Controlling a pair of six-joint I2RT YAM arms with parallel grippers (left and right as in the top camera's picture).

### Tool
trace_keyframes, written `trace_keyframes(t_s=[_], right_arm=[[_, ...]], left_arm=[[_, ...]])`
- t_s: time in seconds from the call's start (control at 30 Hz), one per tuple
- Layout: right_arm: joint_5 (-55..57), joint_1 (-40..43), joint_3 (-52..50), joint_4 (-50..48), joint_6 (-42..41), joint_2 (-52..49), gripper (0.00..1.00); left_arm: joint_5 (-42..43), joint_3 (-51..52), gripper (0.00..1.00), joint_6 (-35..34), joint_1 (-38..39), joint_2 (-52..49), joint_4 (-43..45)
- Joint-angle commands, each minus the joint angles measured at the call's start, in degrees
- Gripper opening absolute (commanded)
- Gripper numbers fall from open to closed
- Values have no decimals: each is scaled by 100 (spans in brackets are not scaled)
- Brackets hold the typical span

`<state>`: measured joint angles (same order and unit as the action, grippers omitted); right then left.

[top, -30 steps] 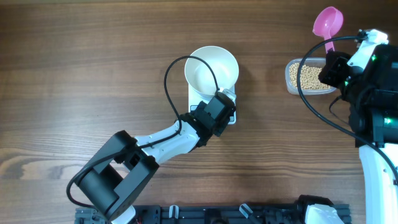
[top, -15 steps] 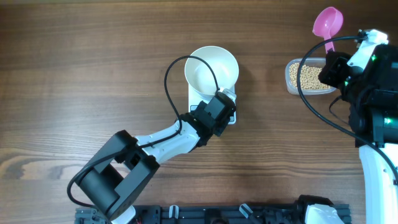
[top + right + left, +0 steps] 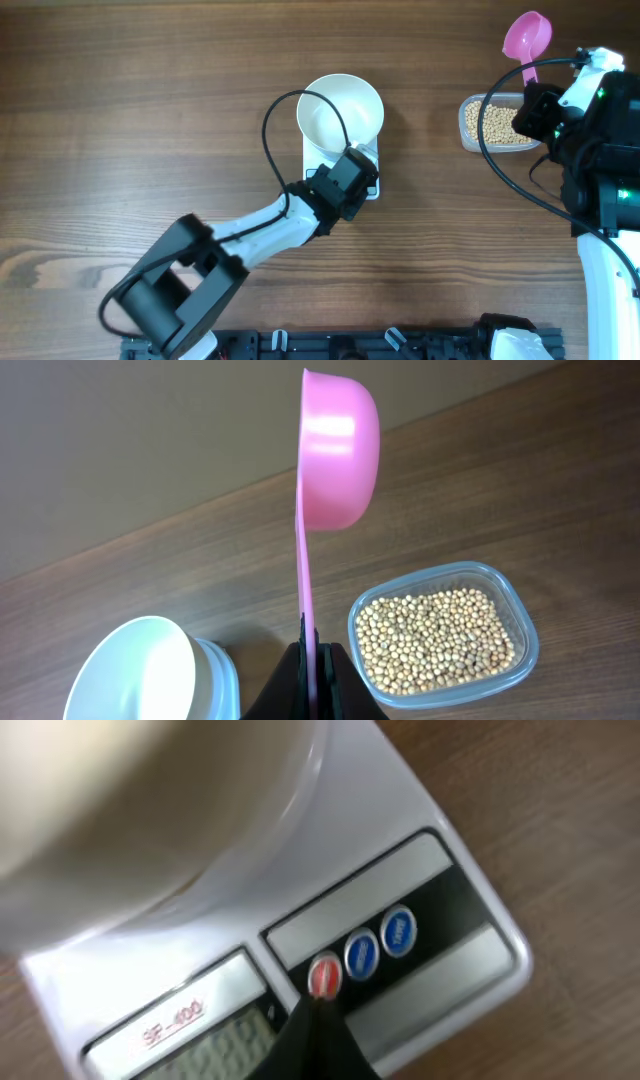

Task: Scoop item into bowl and weigh 150g on scale

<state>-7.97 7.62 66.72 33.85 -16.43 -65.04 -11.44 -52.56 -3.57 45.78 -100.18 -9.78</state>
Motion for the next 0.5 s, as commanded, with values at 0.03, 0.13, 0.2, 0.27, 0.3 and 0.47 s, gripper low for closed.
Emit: trace_keyframes(t_s=[0.03, 0.13, 0.2, 0.27, 0.3, 0.47], right_arm=[[-111, 17, 68, 28, -72, -13, 4], [-111, 17, 68, 37, -79, -13, 4], [-120, 17, 68, 37, -186, -13, 4], [-299, 17, 68, 37, -175, -13, 4], [-382, 17, 68, 39, -166, -13, 4], [-518, 17, 68, 188, -151, -13, 4]], left_arm=[[603, 13, 4, -273, -33, 1268, -557], [717, 13, 4, -470, -44, 1989, -1178], [713, 13, 4, -743, -177, 2479, -1622], [706, 13, 4, -850, -592, 2918, -2024], [664, 13, 4, -874, -922, 3080, -2208], [883, 13, 4, -909, -3086, 3351, -2855]])
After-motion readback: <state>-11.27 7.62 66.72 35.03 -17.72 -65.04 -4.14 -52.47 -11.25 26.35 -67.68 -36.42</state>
